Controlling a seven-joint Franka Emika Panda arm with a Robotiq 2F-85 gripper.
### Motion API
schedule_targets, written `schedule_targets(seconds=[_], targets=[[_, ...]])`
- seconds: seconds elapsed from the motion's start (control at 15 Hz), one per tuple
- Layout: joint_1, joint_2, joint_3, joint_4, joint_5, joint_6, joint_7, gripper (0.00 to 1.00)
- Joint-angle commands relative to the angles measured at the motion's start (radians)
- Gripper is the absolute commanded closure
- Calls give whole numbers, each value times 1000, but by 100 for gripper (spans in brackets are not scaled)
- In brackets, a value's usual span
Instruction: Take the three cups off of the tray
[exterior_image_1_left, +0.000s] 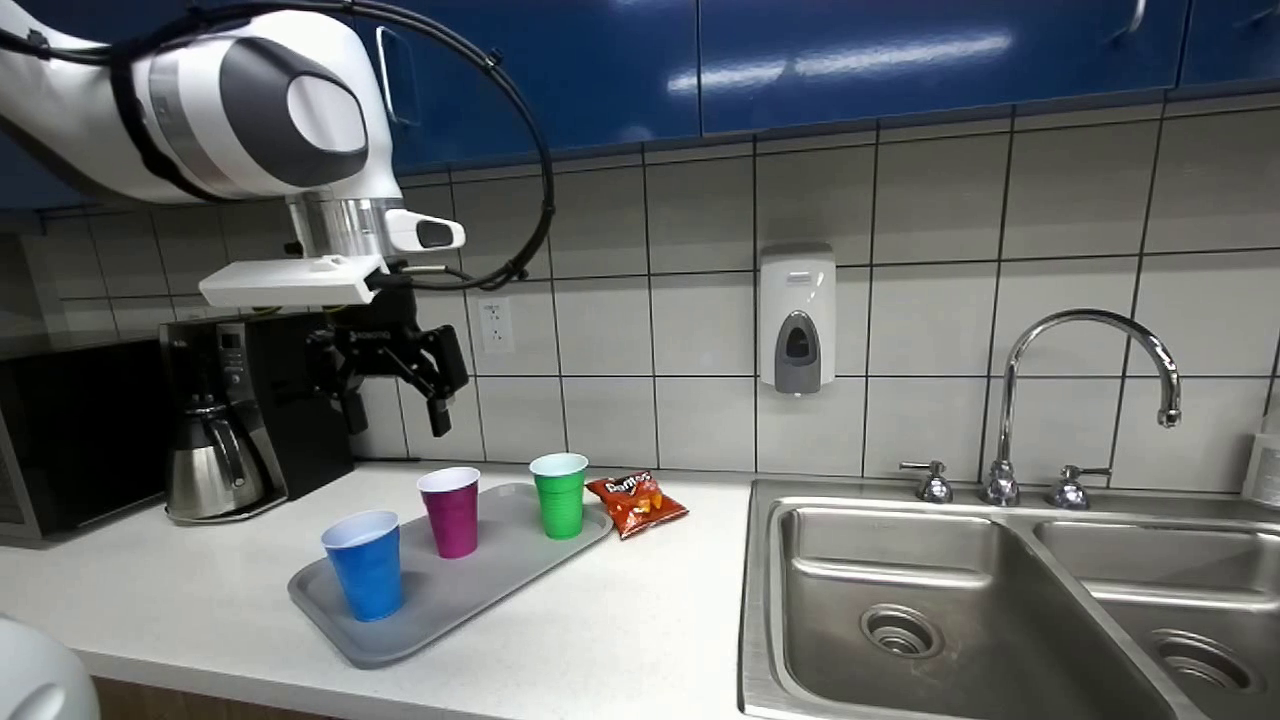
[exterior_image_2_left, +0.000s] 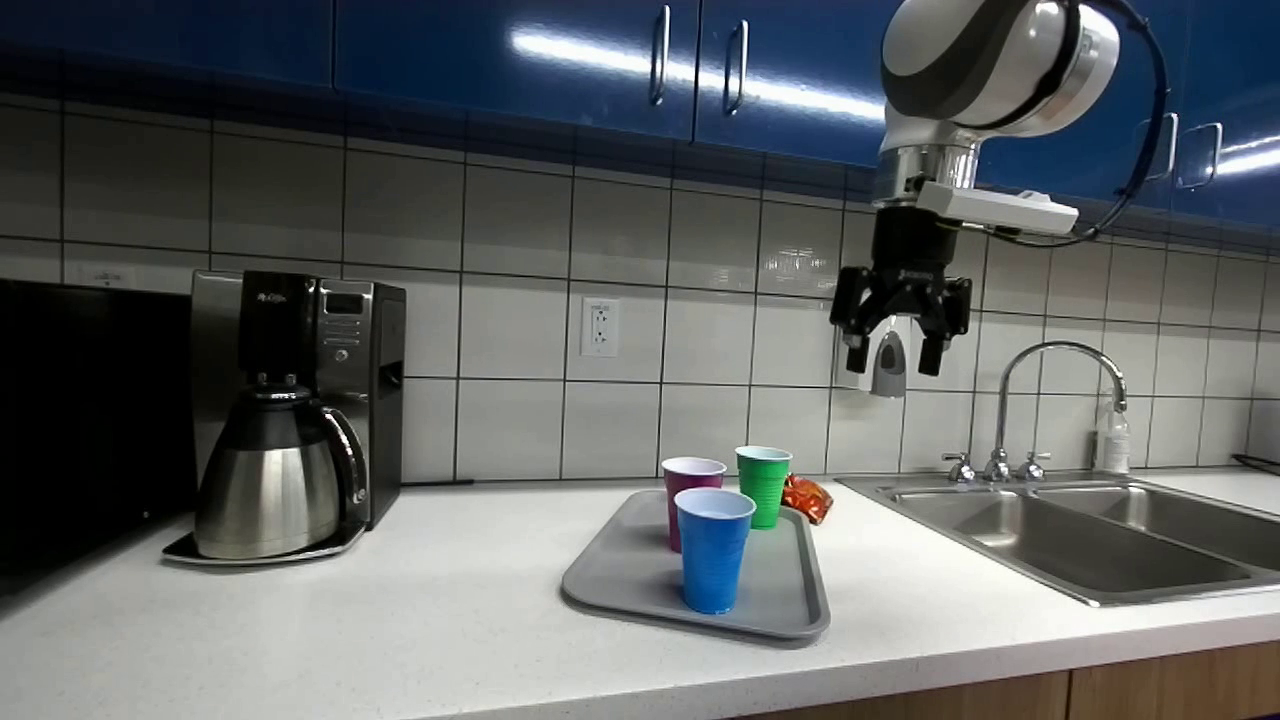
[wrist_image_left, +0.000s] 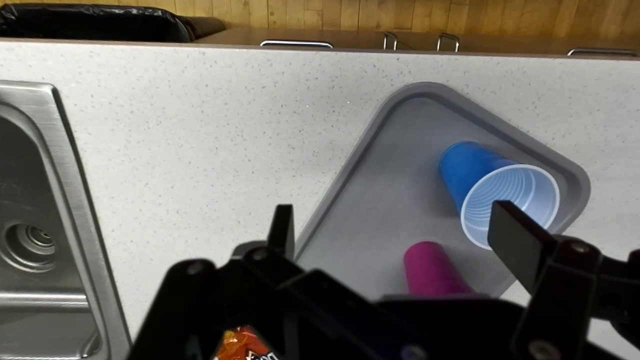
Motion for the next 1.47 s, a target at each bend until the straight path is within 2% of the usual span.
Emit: schedule_targets(seconds=[0.0,0.73,1.4], targets=[[15,41,44,4,0,52,59,0],[32,188,170,22,-26,228,261,0],[15,328,226,68,-104,310,454,0]])
